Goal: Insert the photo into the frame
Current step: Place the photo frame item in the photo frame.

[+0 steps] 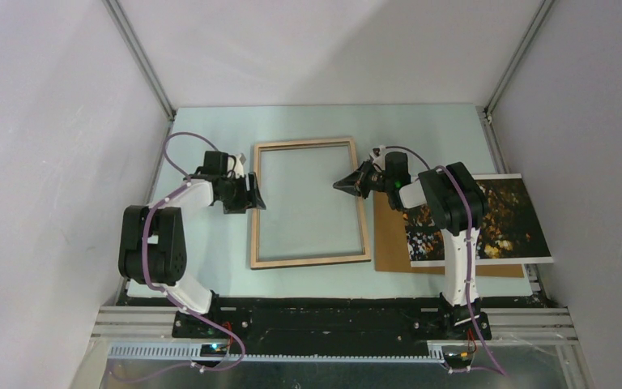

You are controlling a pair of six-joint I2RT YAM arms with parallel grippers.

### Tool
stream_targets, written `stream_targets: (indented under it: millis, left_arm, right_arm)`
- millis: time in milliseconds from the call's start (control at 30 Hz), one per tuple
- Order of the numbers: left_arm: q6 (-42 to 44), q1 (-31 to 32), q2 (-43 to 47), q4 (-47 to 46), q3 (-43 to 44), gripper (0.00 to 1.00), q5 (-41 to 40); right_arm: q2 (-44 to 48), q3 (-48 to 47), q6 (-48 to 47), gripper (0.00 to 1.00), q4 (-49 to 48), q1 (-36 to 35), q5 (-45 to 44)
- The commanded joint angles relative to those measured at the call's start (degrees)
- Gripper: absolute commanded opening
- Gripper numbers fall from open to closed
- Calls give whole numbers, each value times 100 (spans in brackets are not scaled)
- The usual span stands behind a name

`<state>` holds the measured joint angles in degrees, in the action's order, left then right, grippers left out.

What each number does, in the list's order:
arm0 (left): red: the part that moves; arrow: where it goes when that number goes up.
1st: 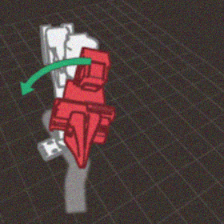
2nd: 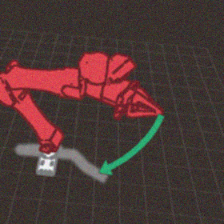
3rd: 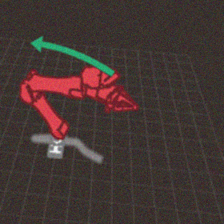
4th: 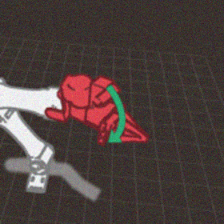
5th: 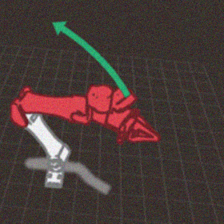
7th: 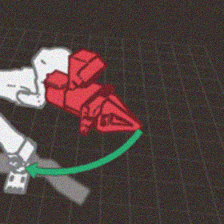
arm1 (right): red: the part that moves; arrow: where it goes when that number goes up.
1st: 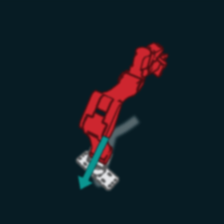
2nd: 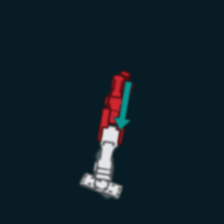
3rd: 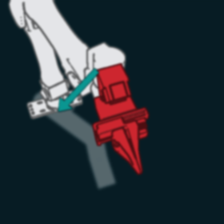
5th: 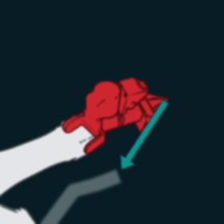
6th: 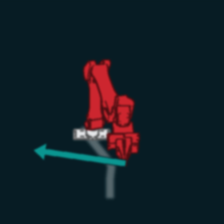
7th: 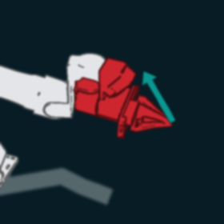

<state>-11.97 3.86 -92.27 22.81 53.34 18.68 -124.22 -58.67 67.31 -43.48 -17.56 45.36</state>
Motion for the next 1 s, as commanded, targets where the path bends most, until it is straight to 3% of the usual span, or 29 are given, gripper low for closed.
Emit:
stream_targets:
  millis: [0,967]
  left_arm:
    - [10,73,5,-140,42,74,95]
    - [198,90,96,5,345,84,44]
  right_arm:
    - [-47,-243,-343,0,26,21,-45]
    - [96,-285,-1273,0,664,24,-357]
